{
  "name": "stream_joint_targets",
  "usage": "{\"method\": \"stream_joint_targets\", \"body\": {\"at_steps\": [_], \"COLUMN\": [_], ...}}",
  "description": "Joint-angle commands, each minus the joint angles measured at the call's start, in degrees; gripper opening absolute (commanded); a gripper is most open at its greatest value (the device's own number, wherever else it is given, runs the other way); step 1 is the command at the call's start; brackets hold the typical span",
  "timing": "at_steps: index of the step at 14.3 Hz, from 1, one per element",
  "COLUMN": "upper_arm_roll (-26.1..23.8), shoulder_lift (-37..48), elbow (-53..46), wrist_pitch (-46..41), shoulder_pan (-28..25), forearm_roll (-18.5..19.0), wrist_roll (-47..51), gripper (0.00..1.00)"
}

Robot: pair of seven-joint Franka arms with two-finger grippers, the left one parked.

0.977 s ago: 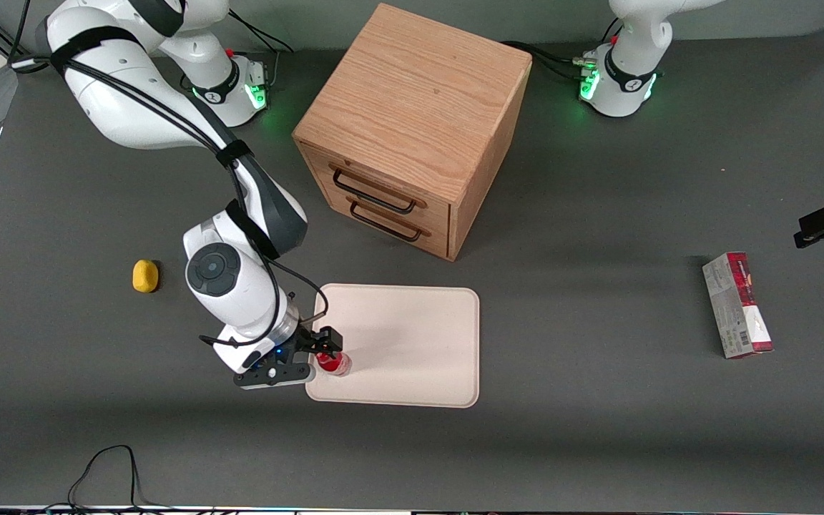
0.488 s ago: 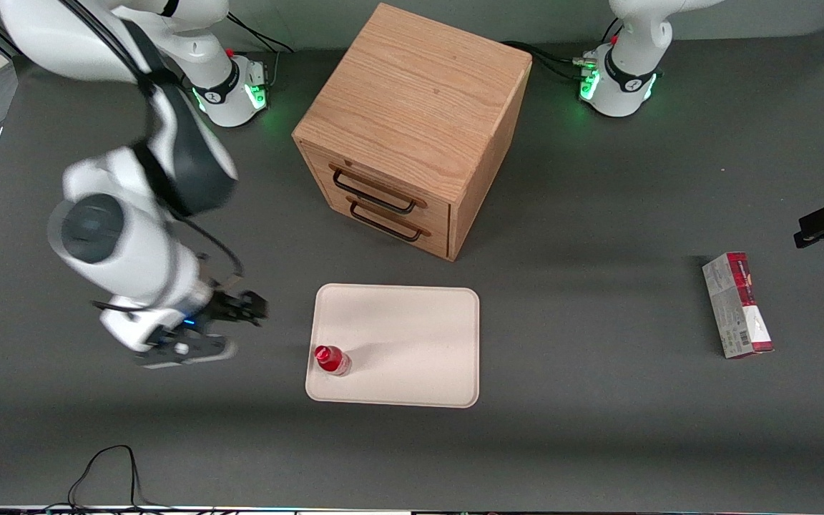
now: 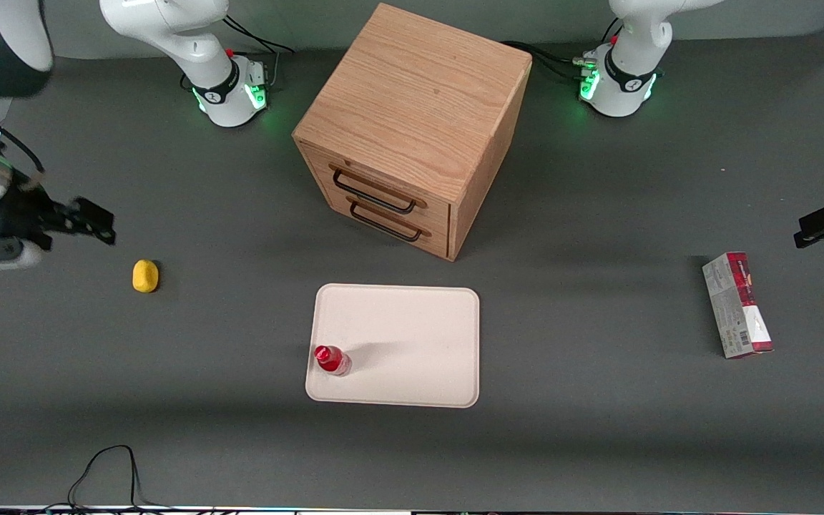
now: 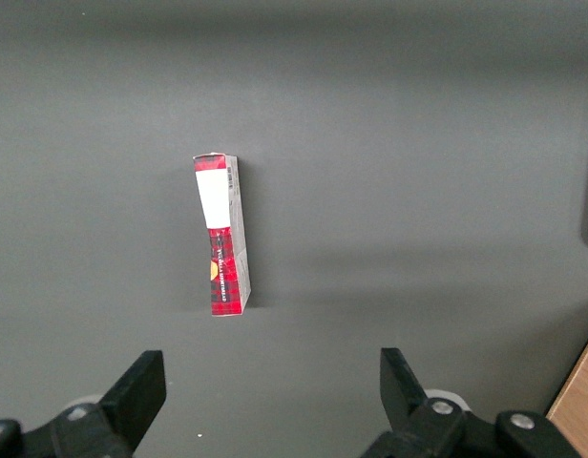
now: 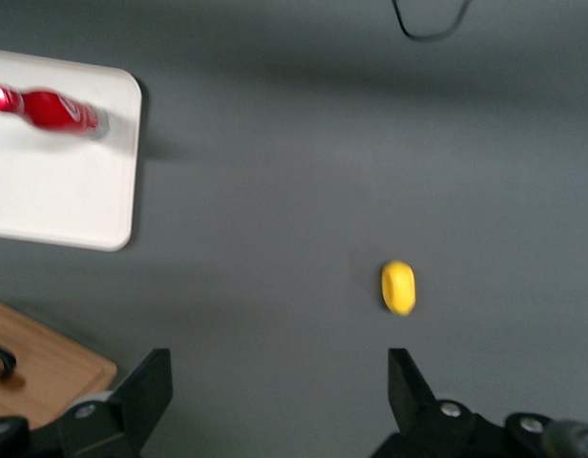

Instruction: Place coke bottle on tray

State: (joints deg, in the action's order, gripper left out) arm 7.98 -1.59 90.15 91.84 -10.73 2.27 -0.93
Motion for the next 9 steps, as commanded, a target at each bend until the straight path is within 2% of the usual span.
{"method": "stream_joint_targets", "body": {"at_steps": [1, 9], "upper_arm_roll": [3.53, 3.54], "shoulder_lift": [9.23, 9.24], "elbow": [9.95, 10.40], "wrist_pitch": [1.59, 2.47], "shoulder_pan": [-1.58, -1.40], "forearm_roll": [-2.70, -4.11], "wrist_roll": [-1.71, 0.05], "gripper": [1.00, 1.00]}}
